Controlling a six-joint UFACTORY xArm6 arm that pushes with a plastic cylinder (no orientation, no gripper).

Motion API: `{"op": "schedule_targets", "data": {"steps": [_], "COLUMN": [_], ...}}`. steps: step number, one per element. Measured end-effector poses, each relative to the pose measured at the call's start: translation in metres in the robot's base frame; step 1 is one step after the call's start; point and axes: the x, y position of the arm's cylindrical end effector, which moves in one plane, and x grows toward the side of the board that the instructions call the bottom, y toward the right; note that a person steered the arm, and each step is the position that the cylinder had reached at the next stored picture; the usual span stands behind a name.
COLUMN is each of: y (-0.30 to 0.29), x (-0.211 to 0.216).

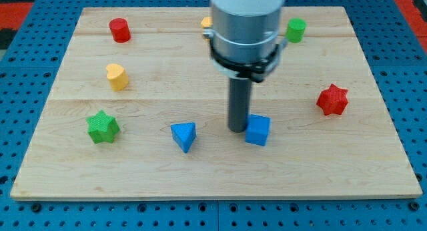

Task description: Push the red star up a bit

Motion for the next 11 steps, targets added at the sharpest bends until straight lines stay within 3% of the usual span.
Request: {"op": "schedule_targets", "data": {"steps": [3, 5, 9, 11], "y": [0.078, 0.136, 0.193, 0.178], "x": [0.014, -0.022, -0.039, -0.066]}}
